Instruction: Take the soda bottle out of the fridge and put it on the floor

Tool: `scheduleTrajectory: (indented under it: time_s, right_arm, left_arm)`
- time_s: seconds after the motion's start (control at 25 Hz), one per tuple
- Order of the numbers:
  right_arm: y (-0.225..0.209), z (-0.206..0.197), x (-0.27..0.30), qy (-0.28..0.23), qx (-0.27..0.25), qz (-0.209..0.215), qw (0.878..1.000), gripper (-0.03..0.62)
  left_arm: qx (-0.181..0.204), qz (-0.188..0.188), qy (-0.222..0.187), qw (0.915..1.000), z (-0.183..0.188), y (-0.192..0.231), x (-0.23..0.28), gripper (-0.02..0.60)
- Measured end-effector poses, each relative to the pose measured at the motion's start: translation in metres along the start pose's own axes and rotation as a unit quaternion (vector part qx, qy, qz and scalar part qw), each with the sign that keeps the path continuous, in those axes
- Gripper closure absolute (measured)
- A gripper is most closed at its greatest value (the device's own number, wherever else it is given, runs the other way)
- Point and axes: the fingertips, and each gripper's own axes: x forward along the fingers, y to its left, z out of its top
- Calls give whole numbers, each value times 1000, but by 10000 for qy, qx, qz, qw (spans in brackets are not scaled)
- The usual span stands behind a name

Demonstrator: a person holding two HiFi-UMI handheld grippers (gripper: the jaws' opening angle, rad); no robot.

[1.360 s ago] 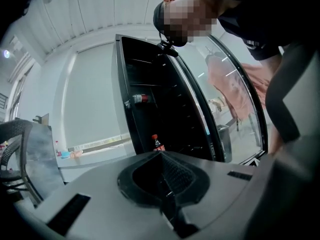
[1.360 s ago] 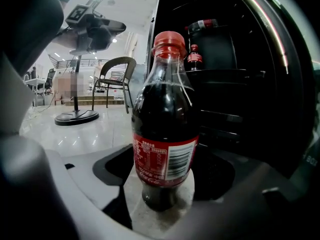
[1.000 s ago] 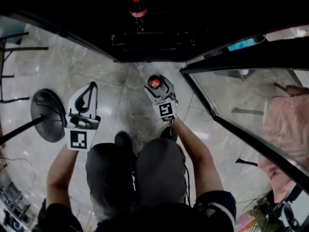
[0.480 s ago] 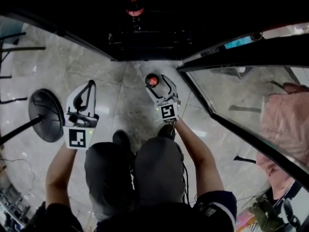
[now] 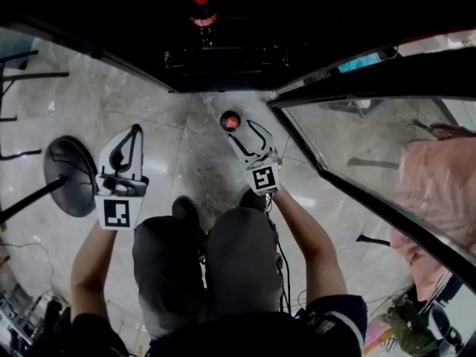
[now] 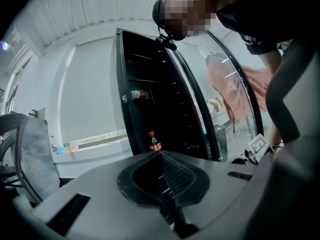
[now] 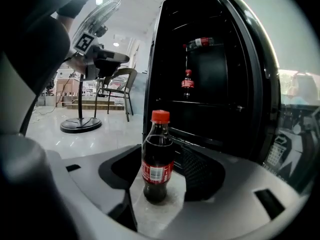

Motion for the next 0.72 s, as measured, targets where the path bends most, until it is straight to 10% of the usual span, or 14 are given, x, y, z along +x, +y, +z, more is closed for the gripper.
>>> scheduleTrajectory:
  time_s: [0.48,0.72]
  right_arm:
    - [-7,84,-33,-282,4,-22,9996,559]
    - [-14,112,-40,-285,151,-83,9994,574]
  left_arm:
    - [17,-63,-35,10000,60,3,-4,558]
    - [9,0,-74,10000,86,9,-5,558]
